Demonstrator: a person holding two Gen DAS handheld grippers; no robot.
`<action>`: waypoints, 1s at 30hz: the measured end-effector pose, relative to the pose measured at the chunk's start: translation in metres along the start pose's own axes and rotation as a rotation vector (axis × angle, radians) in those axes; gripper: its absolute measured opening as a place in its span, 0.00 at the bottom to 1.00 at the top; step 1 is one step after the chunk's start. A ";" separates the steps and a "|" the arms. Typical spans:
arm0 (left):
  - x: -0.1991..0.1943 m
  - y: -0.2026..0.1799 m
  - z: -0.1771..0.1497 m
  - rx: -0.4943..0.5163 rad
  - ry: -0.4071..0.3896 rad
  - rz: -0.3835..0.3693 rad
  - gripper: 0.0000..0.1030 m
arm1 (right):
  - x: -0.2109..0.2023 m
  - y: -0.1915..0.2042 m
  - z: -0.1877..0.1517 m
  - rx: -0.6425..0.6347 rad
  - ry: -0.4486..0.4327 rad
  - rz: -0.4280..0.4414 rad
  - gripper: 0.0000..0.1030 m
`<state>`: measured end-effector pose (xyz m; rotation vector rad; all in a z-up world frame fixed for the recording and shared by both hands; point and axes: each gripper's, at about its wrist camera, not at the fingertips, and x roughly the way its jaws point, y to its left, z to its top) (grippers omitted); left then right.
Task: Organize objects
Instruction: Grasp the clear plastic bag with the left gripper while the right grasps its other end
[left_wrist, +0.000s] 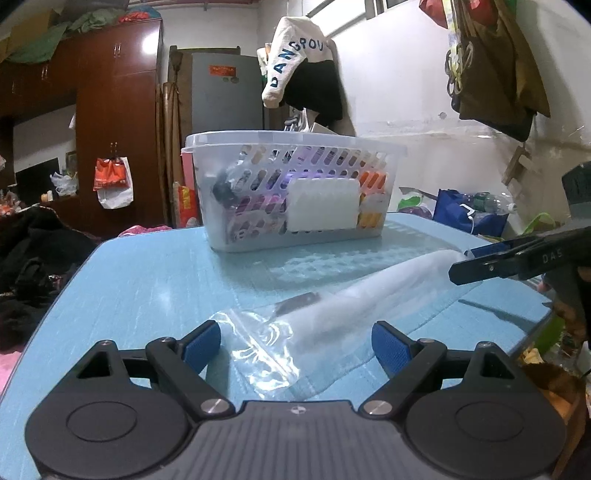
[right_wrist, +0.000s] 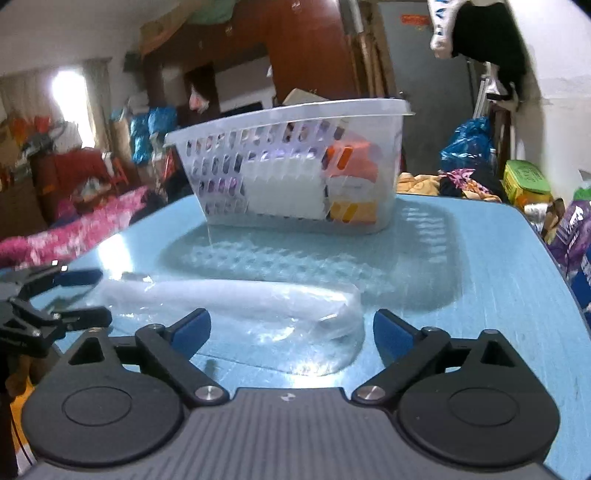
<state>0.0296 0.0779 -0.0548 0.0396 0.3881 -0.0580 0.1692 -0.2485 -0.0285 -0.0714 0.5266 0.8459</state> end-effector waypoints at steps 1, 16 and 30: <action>0.002 -0.001 0.000 0.000 0.001 -0.002 0.89 | 0.000 0.000 0.001 -0.004 0.005 -0.002 0.90; 0.015 -0.013 0.009 0.043 0.004 -0.054 0.52 | -0.007 0.005 -0.009 -0.125 -0.029 -0.053 0.56; 0.004 -0.018 0.009 0.053 -0.050 -0.118 0.20 | -0.018 0.007 -0.018 -0.157 -0.117 -0.019 0.25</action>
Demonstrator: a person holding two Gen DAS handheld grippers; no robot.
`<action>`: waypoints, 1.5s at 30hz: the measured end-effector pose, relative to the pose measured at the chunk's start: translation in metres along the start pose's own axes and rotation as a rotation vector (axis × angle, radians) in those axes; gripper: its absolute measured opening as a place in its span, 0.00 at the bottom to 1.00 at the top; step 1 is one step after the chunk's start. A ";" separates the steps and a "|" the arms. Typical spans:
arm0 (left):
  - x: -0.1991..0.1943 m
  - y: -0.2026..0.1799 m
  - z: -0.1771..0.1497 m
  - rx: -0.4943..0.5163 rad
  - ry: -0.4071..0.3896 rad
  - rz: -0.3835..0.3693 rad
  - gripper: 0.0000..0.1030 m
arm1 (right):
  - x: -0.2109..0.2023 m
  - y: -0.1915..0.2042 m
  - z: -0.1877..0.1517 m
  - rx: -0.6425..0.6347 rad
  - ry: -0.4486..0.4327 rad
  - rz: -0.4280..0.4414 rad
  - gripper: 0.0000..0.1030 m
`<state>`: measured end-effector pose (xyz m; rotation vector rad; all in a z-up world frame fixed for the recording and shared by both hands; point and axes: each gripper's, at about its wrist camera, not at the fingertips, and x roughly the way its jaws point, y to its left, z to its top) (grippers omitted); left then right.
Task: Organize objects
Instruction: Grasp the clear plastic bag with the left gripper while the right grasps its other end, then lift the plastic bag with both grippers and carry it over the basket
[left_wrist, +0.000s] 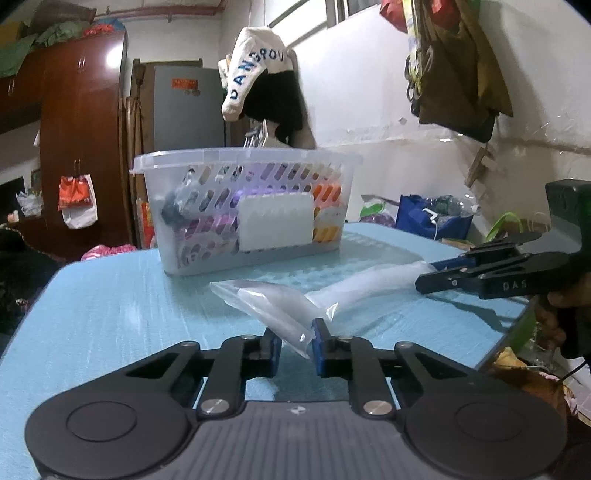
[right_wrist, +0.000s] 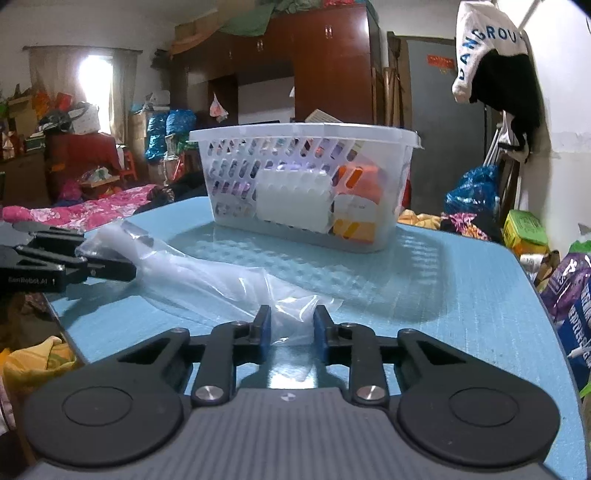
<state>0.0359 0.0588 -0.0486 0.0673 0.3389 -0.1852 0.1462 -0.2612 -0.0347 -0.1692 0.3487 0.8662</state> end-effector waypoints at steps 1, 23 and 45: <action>-0.002 0.000 0.001 -0.001 -0.009 -0.003 0.19 | -0.001 0.000 0.001 -0.001 -0.006 0.002 0.25; -0.020 -0.010 0.011 0.045 -0.092 -0.029 0.17 | -0.019 0.001 0.017 -0.004 -0.088 0.000 0.16; 0.016 0.029 0.160 0.154 -0.199 0.052 0.17 | 0.012 -0.024 0.161 -0.074 -0.212 -0.084 0.13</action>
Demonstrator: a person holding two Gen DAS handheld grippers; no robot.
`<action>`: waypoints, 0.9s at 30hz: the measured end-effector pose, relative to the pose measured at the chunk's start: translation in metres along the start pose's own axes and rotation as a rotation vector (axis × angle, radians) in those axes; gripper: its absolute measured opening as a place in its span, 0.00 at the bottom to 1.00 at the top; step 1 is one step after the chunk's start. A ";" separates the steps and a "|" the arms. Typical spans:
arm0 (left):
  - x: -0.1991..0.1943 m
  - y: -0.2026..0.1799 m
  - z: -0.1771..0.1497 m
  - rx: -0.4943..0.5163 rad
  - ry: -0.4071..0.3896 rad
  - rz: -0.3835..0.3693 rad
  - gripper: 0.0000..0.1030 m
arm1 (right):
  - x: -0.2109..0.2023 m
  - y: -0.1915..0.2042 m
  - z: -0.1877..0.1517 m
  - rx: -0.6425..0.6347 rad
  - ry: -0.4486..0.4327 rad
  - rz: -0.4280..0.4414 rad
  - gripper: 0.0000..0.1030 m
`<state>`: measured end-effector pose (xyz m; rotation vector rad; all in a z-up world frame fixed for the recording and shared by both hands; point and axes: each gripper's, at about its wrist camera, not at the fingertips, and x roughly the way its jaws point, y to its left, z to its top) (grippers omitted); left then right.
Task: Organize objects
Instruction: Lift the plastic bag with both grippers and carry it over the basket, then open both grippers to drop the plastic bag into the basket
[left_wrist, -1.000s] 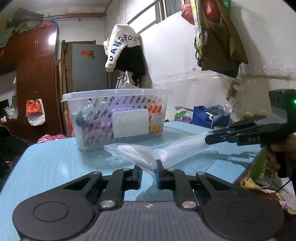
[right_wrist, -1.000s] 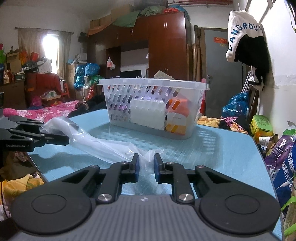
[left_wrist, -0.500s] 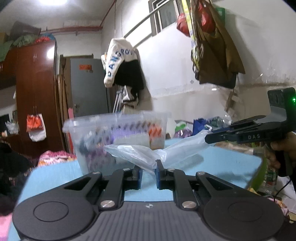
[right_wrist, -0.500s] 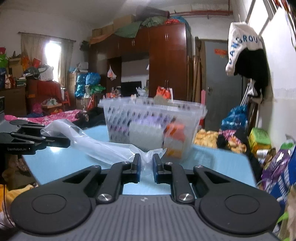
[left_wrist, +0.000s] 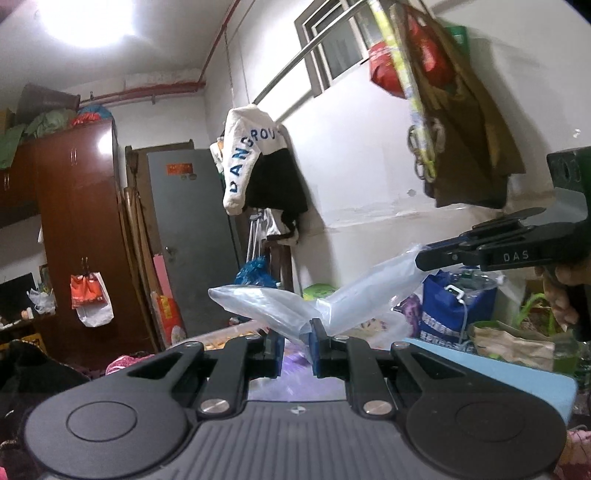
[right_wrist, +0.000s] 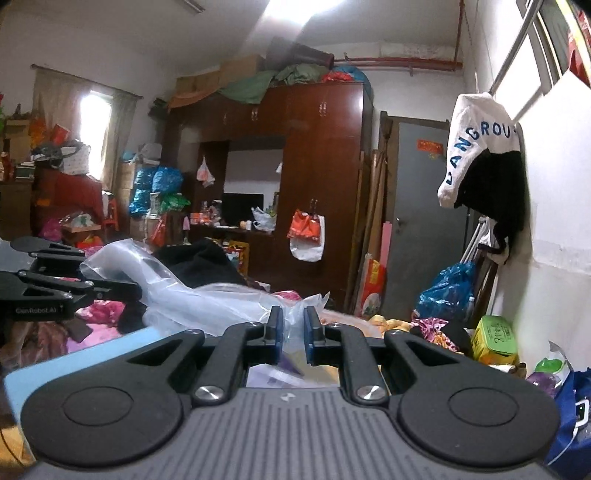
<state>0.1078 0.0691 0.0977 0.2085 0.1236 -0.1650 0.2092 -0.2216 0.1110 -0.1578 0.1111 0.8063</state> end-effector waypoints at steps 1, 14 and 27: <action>0.005 0.006 0.002 -0.008 -0.003 0.004 0.17 | 0.010 -0.002 0.003 -0.003 0.006 -0.007 0.13; 0.102 0.063 -0.002 -0.137 0.144 0.001 0.17 | 0.083 -0.020 -0.001 0.048 0.138 -0.031 0.13; 0.096 0.063 -0.012 -0.126 0.173 0.063 0.75 | 0.071 -0.029 -0.004 0.071 0.143 -0.075 0.74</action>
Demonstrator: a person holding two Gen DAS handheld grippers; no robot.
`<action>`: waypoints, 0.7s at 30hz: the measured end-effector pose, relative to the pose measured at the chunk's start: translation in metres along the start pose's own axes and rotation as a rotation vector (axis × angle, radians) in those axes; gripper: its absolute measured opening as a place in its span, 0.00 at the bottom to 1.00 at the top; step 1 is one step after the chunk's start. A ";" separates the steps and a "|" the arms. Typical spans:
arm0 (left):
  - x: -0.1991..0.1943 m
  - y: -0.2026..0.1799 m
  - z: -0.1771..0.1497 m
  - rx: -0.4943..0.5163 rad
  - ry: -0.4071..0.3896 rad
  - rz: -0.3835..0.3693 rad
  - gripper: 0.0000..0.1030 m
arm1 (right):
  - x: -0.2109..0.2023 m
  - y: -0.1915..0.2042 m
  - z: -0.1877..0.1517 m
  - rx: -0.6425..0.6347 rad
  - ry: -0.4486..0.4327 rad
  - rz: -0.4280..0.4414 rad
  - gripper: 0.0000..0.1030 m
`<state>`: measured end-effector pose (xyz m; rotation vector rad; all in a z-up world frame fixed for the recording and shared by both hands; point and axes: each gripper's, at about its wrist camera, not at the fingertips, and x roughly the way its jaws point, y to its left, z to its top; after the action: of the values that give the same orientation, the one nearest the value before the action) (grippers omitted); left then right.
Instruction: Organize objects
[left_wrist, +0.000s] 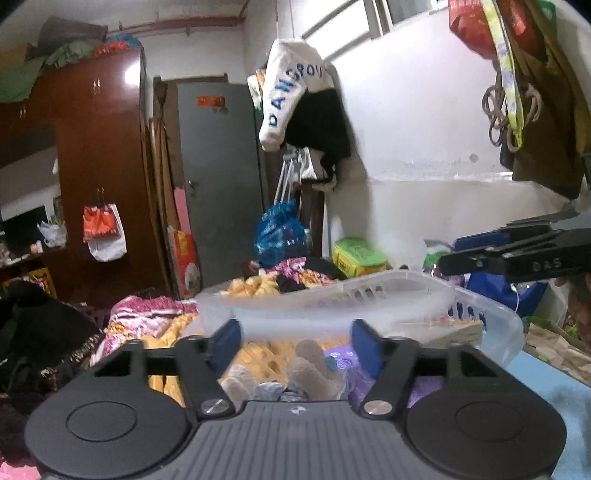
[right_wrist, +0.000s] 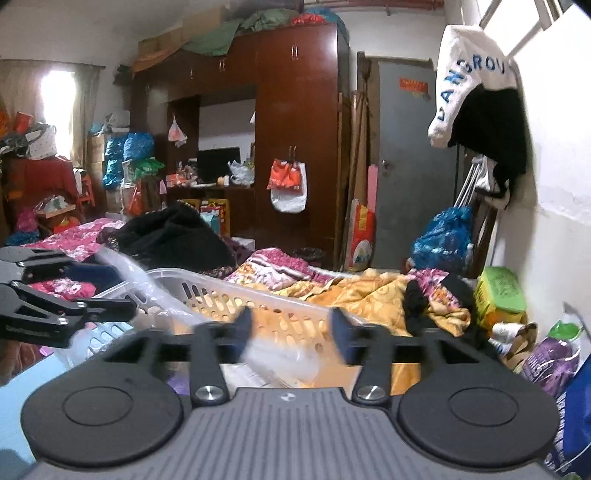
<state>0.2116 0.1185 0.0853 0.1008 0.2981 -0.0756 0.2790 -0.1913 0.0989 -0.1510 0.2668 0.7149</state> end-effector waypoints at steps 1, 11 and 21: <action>-0.006 0.002 0.001 -0.012 -0.015 -0.003 0.77 | -0.005 -0.002 0.001 0.007 -0.021 -0.013 0.82; -0.073 -0.014 0.002 -0.077 -0.122 -0.026 1.00 | -0.063 0.007 -0.001 0.064 -0.077 -0.019 1.00; -0.113 -0.058 -0.032 -0.137 -0.027 -0.011 1.00 | -0.084 0.053 -0.024 0.065 0.075 -0.060 1.00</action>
<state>0.0896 0.0715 0.0838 -0.0379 0.2757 -0.0672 0.1790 -0.2099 0.0980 -0.1234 0.3558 0.6406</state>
